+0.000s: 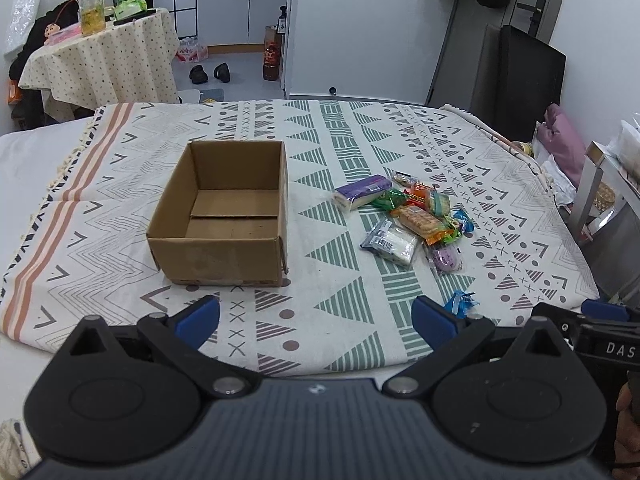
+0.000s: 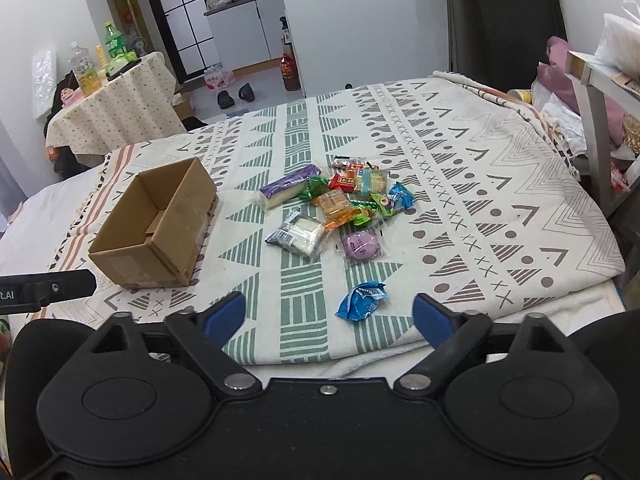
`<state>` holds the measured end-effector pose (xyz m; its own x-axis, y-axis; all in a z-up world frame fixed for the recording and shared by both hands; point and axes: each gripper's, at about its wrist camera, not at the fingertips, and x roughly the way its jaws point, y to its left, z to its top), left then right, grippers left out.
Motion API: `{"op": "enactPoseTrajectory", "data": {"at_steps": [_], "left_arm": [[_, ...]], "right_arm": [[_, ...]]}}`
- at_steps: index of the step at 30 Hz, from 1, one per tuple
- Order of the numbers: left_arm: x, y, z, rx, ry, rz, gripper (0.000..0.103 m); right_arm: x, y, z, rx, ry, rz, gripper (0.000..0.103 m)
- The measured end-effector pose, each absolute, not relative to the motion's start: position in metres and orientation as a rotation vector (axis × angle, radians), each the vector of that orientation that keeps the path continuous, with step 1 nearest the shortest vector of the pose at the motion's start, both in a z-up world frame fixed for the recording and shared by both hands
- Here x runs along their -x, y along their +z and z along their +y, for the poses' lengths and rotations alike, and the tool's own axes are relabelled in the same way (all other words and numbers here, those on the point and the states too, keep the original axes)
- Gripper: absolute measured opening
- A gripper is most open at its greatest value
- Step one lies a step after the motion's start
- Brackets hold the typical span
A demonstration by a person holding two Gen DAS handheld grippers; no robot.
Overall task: Organize snacks
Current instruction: 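Move the right tool to the blue candy while the left tool approaches the clear bread bag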
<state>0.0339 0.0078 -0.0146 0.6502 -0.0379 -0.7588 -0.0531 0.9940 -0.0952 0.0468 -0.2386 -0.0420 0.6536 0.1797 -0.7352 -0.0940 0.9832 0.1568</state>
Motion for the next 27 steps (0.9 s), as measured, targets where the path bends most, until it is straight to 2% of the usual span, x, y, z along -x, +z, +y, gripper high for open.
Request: {"op": "enactPoseTrajectory", "data": {"at_steps": [9,11,17,22,27], "left_arm": [[-0.055,-0.030,0.001,0.126,-0.001,0.890,0.102],[-0.061,-0.034,-0.001,0.128,0.004,0.894,0.102],[-0.078,-0.048,-0.003,0.162,0.025,0.917,0.102],[-0.092,-0.063,-0.007,0.184,0.024,0.947,0.102],[-0.107,-0.077,-0.016,0.199,0.015,0.957,0.101]], "right_arm": [[-0.065,-0.064,-0.246,-0.153,0.144,0.897,0.090],[-0.069,-0.070,-0.249,-0.170,0.146,0.910,0.095],[-0.080,-0.084,-0.256,-0.220,0.134,0.942,0.098],[-0.093,-0.098,-0.257,-0.241,0.113,0.973,0.097],[-0.108,-0.115,-0.259,-0.279,0.093,1.022,0.088]]}}
